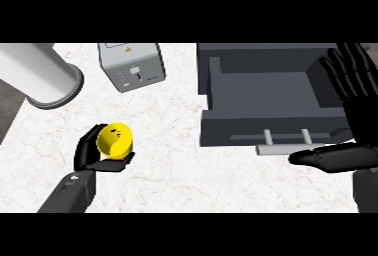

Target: Pick up the cup, place it into the drawer and close the drawer

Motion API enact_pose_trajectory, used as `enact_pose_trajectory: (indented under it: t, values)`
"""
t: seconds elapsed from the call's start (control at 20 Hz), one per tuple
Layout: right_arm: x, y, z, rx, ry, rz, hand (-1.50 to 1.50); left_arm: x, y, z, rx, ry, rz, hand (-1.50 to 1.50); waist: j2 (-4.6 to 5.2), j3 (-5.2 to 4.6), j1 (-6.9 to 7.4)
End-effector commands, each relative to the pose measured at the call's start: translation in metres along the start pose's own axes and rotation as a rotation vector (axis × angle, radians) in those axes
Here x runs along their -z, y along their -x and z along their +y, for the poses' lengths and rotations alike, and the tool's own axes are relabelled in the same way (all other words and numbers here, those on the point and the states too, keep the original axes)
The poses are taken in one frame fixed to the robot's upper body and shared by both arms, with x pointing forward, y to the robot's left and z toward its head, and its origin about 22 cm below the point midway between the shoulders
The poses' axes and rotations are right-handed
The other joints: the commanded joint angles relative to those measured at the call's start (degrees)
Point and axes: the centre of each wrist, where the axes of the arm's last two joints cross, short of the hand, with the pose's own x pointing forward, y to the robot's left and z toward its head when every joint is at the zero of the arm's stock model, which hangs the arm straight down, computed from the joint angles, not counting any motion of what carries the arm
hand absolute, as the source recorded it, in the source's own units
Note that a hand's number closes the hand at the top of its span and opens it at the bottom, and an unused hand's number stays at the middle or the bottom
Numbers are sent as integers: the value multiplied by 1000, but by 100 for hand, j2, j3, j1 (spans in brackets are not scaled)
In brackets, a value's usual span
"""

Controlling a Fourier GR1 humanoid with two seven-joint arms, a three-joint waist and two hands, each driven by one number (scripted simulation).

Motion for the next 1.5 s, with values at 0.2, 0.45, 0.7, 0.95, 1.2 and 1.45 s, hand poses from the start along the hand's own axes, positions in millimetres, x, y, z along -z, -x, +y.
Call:
enact_pose_trajectory:
  t: [0.2, 0.45, 0.7, 0.95, 1.2, 1.45]
  values:
    - [9, -14, -11, -3, 3, -4, -150, 26, -10, -21, -210, -74, -224, 150, -42, 9, 51]
    - [-5, 5, -6, -23, 17, 17, -150, 72, -36, -54, -237, 82, -238, 150, -76, 24, 93]
    - [0, 2, 0, -22, 24, 13, -150, 121, -81, -103, -235, 132, -302, 150, -86, 26, 139]
    - [-6, 12, -1, -18, 48, 35, -150, 169, -152, -143, -243, 265, -319, 150, -135, 35, 232]
    - [8, 4, -10, -22, 49, 33, -150, 189, -205, -171, -217, 273, -315, 150, -91, 26, 140]
    - [-17, 18, -11, -50, 53, 11, -150, 212, -258, -210, -145, 274, -310, 150, -58, 28, 14]
